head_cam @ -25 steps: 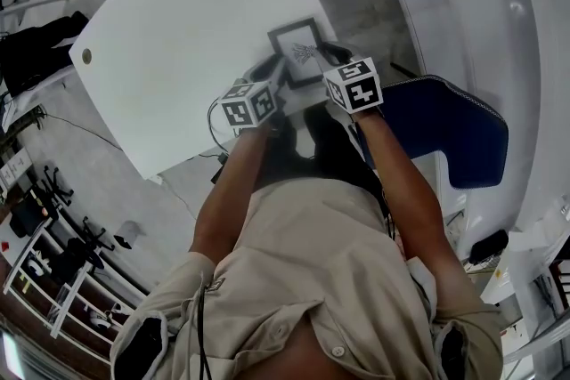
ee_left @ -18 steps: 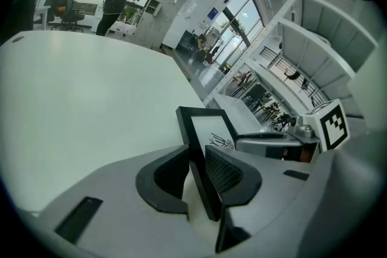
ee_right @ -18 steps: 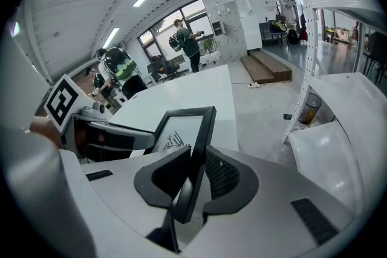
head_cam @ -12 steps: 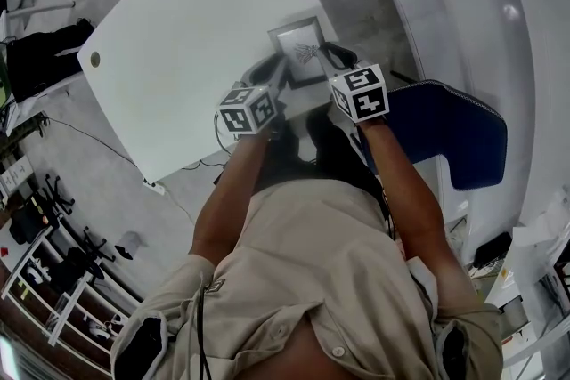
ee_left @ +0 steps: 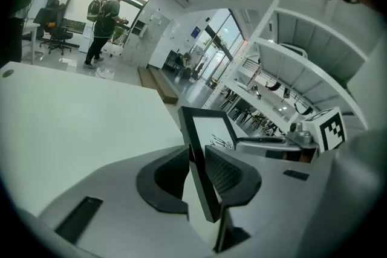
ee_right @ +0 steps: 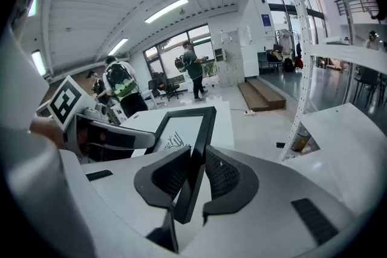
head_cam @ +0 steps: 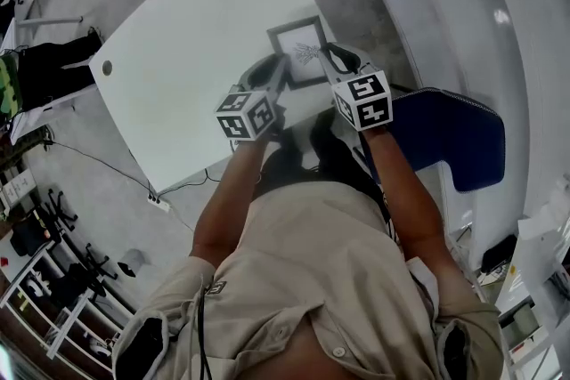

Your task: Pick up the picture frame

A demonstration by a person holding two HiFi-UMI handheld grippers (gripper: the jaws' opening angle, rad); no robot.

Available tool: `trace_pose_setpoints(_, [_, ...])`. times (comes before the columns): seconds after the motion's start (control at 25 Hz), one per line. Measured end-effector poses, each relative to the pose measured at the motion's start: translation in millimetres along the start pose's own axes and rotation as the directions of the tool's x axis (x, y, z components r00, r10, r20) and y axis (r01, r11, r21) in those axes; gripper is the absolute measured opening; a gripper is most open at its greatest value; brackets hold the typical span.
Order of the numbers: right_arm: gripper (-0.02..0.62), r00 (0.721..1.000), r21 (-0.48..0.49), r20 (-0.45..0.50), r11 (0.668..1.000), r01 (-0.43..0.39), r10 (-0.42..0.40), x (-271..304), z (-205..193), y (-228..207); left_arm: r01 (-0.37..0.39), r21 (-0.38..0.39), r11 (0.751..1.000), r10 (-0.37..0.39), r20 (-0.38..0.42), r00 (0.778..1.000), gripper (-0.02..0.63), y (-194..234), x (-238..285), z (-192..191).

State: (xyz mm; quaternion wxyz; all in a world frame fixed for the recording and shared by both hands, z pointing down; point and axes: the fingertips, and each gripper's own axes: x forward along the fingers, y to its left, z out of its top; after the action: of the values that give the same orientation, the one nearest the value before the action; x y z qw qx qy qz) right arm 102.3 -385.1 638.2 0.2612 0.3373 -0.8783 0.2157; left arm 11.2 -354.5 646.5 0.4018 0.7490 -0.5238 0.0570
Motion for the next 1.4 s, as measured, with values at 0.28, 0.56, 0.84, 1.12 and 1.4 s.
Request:
trace_pose_setpoints(0.28, [0.084,0.993,-0.046,0.111,0.998,0.047,-0.041,-27,42,16,0.043,0.074,0.996,-0.049,0.08,0.996,0.084,-19,-27,39])
trace_pose_setpoints(0.56, [0.084,0.971,-0.092,0.227,0.991,0.093,-0.07,-58,87,38,0.087,0.163,0.983,-0.116,0.177,0.977,0.083,-42,-62,80])
trace_pose_setpoints(0.84, [0.084,0.936,-0.15,0.34,0.977,0.151,-0.092,-92,126,60,0.126,0.225,0.966,-0.189,0.285,0.94,0.081,-65,-99,114])
trace_pose_setpoints(1.12, [0.084,0.884,-0.204,0.461,0.96,0.192,-0.079,-125,163,90,0.142,0.32,0.937,-0.26,0.361,0.896,0.081,-85,-142,147])
trace_pose_setpoints(1.4, [0.084,0.844,-0.224,0.529,0.945,0.238,-0.087,-151,189,108,0.152,0.386,0.91,-0.314,0.402,0.86,0.08,-104,-171,170])
